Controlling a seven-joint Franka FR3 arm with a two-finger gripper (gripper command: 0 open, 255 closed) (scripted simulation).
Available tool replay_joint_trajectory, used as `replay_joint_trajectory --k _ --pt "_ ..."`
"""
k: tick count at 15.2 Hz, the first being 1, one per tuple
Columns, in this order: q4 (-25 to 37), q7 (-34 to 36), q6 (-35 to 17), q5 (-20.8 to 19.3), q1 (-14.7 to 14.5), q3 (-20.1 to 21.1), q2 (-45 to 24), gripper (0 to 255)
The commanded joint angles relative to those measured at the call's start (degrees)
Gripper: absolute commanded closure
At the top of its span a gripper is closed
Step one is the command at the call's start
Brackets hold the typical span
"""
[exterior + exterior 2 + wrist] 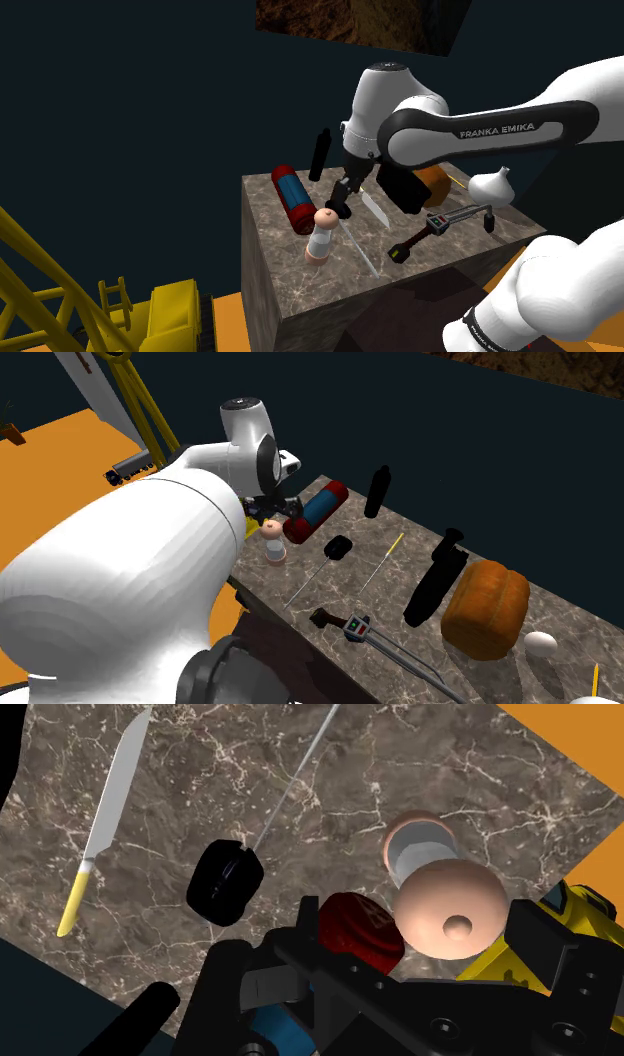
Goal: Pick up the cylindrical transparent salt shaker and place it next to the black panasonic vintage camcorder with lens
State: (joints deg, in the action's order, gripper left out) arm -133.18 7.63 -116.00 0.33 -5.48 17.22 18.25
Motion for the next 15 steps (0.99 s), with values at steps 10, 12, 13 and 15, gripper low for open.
replay_joint_trajectory --k 10,12,13,15 --pt "2.5 6.1 -9.3 -4.1 -0.3 3.7 -11.2 0" --pt "1.8 6.3 -10.5 -4.4 -0.3 3.8 -11.9 0" --pt "1.8 6.3 -10.5 -4.4 -0.3 3.8 -11.9 0" --pt "1.8 6.3 -10.5 -4.4 -0.3 3.8 -11.9 0"
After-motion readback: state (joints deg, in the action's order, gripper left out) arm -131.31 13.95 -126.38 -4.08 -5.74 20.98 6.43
